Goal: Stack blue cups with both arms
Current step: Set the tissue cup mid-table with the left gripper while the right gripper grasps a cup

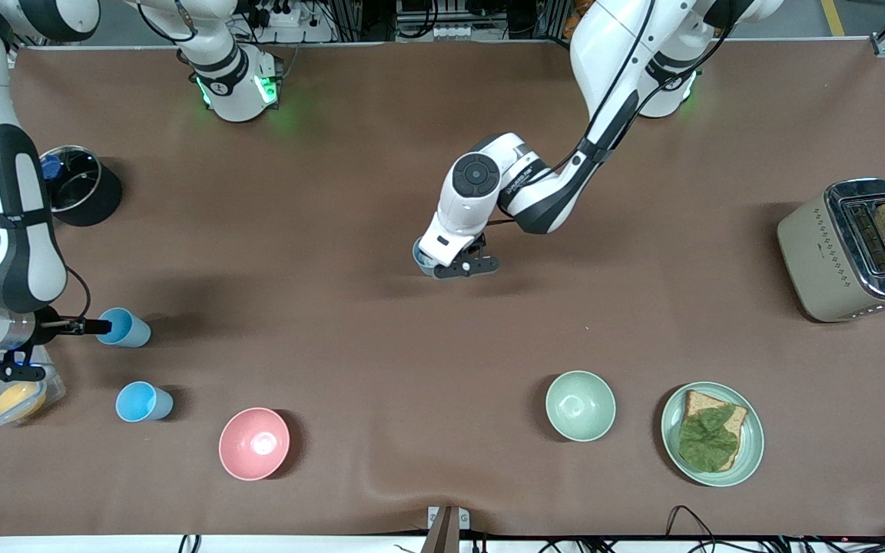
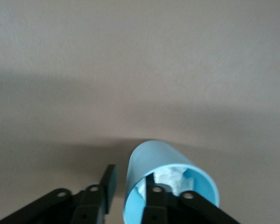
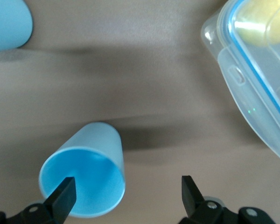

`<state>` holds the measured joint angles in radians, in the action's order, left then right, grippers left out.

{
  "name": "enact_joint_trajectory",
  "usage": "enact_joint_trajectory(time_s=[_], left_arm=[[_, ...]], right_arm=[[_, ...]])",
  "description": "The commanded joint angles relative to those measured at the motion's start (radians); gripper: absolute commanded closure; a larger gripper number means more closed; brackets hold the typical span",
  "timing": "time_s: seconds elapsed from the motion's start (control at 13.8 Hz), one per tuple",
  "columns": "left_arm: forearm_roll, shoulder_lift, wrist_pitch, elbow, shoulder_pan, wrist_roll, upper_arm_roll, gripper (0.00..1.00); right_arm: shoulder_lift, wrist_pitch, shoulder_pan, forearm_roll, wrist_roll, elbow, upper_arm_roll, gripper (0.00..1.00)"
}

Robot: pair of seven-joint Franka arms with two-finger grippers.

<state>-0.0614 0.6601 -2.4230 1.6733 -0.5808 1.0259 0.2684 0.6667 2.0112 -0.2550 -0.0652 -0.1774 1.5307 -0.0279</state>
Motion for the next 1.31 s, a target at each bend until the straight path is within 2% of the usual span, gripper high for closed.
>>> enact_joint_trajectory(time_s=[0.0,0.07,0.22,0.29,0.51,0.73,0.94,1.09,1.23], left_arm=[[-0.014,-0.103,0.046,-0.001,0.038,0.034,-0.001,0.0],[-0.018,-0.153,0.097,-0.003,0.048,0.034,-0.001,0.0],[-0.027,-0.259,0.177,-0.003,0.116,0.022,-0.002,0.0],[-0.028,-0.307,0.227,-0.003,0.156,0.01,0.0,0.0],[-0.028,-0.417,0.347,-0.003,0.274,-0.058,0.0,0.0],[-0.029,-0.506,0.464,-0.003,0.424,-0.295,-0.003,0.0],[-0.028,-0.565,0.534,-0.003,0.6,-0.559,-0.001,0.0],[-0.028,-0.565,0.538,-0.003,0.673,-0.665,0.0,0.0],[-0.028,-0.579,0.565,-0.006,0.69,-0.705,-0.005,0.0]], right_arm=[[0.013,0.055,-0.018,-0.004,-0.01,0.046,0.019,0.0],[0.013,0.095,-0.017,-0.002,-0.01,0.077,0.019,0.05],[0.007,0.115,-0.007,-0.004,-0.01,0.106,0.019,0.75],[0.004,0.101,-0.001,-0.004,-0.01,0.106,0.019,1.0],[-0.005,0.047,0.031,-0.007,-0.011,0.105,0.022,1.0],[-0.039,0.006,0.042,-0.004,-0.01,0.1,0.031,1.0],[-0.093,-0.112,0.042,0.004,0.007,0.088,0.098,1.0],[-0.139,-0.208,0.042,0.082,0.036,0.077,0.155,1.0],[-0.186,-0.267,0.066,0.186,0.051,0.075,0.207,1.0]])
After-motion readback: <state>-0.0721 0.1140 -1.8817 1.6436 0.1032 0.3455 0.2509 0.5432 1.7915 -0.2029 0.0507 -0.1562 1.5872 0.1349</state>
